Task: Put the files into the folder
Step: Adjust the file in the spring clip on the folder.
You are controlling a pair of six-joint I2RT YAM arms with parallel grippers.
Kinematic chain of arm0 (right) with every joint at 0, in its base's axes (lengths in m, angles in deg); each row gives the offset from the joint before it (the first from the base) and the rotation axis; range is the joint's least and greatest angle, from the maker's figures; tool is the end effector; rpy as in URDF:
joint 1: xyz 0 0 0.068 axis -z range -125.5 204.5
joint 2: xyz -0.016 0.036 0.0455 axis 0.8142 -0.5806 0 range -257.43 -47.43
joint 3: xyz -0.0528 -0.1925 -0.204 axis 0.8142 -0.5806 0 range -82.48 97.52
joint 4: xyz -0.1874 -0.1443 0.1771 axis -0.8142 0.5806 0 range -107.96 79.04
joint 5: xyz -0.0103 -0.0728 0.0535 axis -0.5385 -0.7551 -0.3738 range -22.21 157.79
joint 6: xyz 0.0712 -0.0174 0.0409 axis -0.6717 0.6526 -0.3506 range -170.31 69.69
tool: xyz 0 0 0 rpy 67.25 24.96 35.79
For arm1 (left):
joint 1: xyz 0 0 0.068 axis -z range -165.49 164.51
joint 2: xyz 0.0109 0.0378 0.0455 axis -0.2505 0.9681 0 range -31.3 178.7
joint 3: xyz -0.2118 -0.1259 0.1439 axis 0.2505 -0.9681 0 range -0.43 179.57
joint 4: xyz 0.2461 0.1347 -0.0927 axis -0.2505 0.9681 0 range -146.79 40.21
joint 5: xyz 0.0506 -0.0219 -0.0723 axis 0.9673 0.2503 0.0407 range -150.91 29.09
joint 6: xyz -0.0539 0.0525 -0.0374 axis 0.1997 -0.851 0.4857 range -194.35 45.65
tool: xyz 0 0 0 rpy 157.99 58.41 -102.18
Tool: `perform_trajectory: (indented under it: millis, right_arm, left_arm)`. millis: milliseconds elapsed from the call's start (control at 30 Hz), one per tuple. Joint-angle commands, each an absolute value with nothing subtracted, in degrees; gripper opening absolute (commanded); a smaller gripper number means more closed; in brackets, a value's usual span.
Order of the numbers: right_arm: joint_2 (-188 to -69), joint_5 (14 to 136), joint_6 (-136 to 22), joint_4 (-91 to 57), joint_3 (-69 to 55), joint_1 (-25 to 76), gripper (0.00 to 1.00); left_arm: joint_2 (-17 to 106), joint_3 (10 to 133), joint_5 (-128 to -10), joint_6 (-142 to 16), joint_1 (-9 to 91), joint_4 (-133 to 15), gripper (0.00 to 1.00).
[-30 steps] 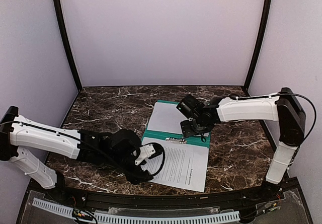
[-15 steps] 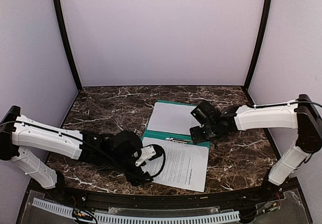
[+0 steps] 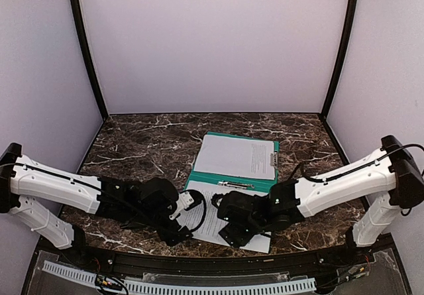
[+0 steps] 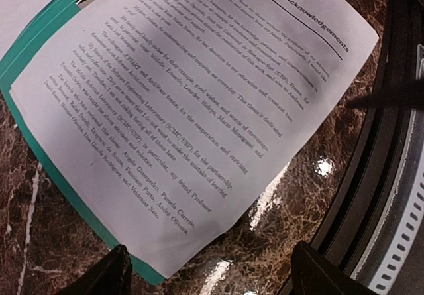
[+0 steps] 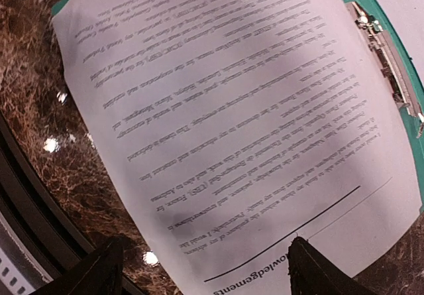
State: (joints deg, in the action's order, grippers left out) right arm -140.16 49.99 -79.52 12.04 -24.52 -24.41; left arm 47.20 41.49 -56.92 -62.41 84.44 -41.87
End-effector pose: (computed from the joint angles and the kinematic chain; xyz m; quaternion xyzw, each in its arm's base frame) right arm 0.0911 0.3487 0.1489 -0.3746 0.8890 0.0861 0.2489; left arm 0.1139 -0.2970 0.1502 0.4473 0.8308 -0.1910 0.2705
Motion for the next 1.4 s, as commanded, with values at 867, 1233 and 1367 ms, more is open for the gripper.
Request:
perform_trajectory:
  millis: [867,1233,1367]
  right_arm:
    - [-155.7,43.3,-75.6,23.4,-12.9,-26.4,0.82]
    - [-155.4,43.7,-74.8,21.8,-12.3,-25.3,0.82]
    - [-153.2,45.0,-73.9,20.5,-13.4,-25.4,0.83]
  left_arm:
    - [35.0,36.6,-48.7,-53.0,74.4,-39.2,0.86]
    - [36.3,37.1,-49.4,-53.0,74.0,-39.3,0.86]
    - [36.6,37.3,-49.3,-53.0,73.9,-39.3,0.88]
